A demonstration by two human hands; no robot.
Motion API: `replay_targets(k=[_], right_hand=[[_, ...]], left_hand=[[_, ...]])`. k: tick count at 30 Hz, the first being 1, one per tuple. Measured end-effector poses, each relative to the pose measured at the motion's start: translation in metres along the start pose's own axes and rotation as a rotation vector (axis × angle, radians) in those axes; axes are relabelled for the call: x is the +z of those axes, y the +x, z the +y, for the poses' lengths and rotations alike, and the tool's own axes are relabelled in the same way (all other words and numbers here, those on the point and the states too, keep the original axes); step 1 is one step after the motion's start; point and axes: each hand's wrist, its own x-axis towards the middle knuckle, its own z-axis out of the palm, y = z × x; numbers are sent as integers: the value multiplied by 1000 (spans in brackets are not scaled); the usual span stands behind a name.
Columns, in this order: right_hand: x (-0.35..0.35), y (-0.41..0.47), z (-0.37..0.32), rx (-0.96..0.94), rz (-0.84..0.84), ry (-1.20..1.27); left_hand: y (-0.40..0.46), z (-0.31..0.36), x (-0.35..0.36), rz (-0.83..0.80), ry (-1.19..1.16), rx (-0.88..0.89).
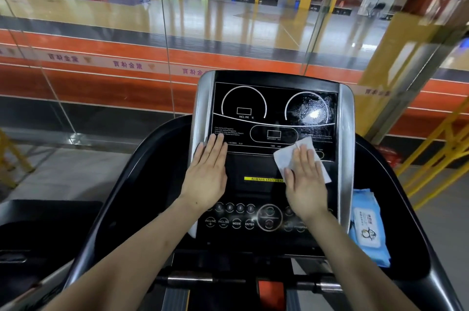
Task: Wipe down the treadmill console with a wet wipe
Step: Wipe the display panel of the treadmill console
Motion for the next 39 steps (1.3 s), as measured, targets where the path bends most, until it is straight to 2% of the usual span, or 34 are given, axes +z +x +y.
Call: replay_targets(k=[2,5,8,10,13,16,20,27,30,34,36,39], right_hand=[[11,0,-36,-32,19,52],[24,2,-83,-201,-41,41],[11,3,-61,-258,-66,-3],[0,-1,-16,-194,-54,-42],[-21,-4,49,7,-41,-84],[-20,0,36,66,-26,-10],[-4,-3,-10,-181,-66,35],[-30,13,73,-200,-55,-71],[-42,59,82,-270,-44,-95],[-68,134,78,-274,-50,-140],[-66,132,82,-343,-87,-168],[-49,80,96,-530,-147,-226]], left_hand=[[-3,5,3,-22,-8,-2],[-5,11,7,-31,-16,16],[-5,17,8,-38,-19,31],[-3,24,8,-53,-20,37],[3,42,10,-51,-30,41],[10,60,15,-70,-37,48],[21,85,20,-87,-29,50],[44,112,17,-82,-34,28],[54,124,16,-85,-28,18],[67,134,16,-79,-16,5],[68,136,18,-61,-16,-6],[68,135,20,-47,-12,-22]])
